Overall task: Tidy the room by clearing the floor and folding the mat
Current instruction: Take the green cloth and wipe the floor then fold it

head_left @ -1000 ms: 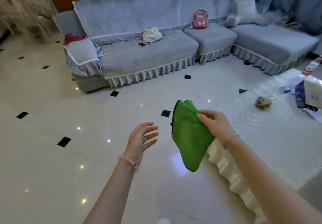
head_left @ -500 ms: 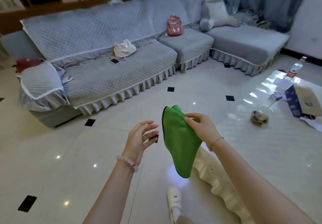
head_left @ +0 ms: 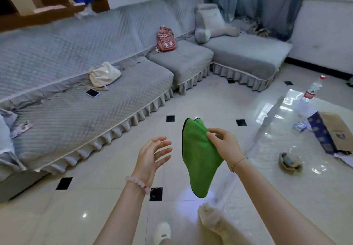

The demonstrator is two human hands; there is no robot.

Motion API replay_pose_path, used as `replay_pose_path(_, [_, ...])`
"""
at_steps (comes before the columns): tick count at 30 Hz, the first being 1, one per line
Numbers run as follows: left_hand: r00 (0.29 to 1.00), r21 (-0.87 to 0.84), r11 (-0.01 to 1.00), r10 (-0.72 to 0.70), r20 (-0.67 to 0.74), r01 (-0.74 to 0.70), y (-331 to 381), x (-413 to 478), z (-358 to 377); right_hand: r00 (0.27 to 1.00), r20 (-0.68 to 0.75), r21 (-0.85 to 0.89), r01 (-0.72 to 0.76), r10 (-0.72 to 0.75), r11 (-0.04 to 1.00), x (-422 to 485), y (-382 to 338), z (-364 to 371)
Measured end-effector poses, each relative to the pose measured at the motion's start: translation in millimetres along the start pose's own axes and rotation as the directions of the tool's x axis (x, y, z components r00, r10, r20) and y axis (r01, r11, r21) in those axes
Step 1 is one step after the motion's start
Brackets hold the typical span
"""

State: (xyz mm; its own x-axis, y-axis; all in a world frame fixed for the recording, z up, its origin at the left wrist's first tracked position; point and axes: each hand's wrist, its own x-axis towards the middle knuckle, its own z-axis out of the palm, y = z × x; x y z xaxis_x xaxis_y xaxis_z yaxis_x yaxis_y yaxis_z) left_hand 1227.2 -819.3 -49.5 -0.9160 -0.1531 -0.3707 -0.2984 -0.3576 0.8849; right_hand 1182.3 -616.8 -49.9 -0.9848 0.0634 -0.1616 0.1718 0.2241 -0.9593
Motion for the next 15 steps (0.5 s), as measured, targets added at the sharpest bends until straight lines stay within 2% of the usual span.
replay_pose_path(7, [0.978, 0.104, 0.992, -0.09, 0.187, 0.072, 42, 155, 39, 0.975, -0.214, 0.046, -0.056, 0.065, 0.997, 112, -8, -4])
replay_pose_path(15, [0.896, 0.265, 0.962, -0.174, 0.408, 0.067, 86, 296, 120, 0.881, -0.447, 0.164, -0.092, 0.157, 0.982, 212, -22, -25])
